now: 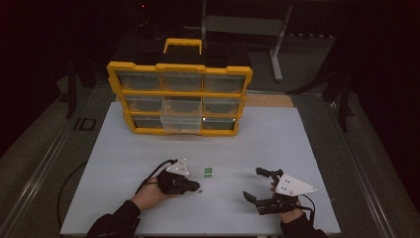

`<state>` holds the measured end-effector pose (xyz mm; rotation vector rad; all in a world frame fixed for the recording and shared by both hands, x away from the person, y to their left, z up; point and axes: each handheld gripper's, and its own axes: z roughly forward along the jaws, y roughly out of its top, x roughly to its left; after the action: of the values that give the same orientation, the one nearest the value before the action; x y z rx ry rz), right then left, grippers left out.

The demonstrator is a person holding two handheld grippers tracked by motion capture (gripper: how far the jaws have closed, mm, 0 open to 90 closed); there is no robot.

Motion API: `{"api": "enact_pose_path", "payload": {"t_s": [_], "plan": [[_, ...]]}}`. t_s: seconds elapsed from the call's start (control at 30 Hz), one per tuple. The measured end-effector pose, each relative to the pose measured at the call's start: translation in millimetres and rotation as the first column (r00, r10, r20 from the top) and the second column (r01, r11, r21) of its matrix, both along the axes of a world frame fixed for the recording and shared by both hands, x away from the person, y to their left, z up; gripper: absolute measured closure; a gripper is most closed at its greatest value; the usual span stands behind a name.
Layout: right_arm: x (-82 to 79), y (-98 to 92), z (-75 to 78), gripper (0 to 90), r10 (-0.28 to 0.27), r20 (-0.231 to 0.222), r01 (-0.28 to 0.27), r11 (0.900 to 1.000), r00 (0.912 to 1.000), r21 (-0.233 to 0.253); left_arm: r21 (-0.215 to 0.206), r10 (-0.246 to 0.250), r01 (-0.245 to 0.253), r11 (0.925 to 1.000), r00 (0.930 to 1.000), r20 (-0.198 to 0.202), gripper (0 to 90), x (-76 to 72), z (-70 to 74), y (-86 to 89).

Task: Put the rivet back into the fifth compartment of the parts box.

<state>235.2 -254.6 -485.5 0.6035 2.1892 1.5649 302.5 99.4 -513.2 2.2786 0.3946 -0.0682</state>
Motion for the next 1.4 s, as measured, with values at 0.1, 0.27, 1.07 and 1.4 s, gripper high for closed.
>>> {"api": "enact_pose_path", "payload": {"t_s": [0.1, 0.27, 1.07, 1.4], "plan": [[-0.4, -0.2, 0.4, 12.3, -0.001, 0.002, 0.001, 1.000, 1.0000, -0.001, -0.005, -0.011, 0.011, 0.9999, 0.9998, 0.015, 85.1, -1.9, 7.3, 1.5], [-0.5, -1.1, 1.3, 12.3, -0.007, 0.005, 0.007, 1.000, 1.0000, 0.003, -0.024, -0.020, 0.021, 0.9995, 0.9994, 0.027, 85.1, -2.5, 23.2, 7.7], [-1.1, -0.6, 2.1, 12.3, -0.005, 0.008, 0.004, 1.000, 1.0000, 0.006, -0.117, -0.071, 0.091, 0.9890, 0.9839, 0.164, 85.0, 25.0, 137.5, 37.6], [-0.3, -0.7, 1.0, 12.3, -0.004, 0.005, 0.004, 1.000, 1.0000, 0.005, -0.151, -0.062, 0.094, 0.9840, 0.9775, 0.202, 85.0, 43.9, 175.3, 51.1]]}}
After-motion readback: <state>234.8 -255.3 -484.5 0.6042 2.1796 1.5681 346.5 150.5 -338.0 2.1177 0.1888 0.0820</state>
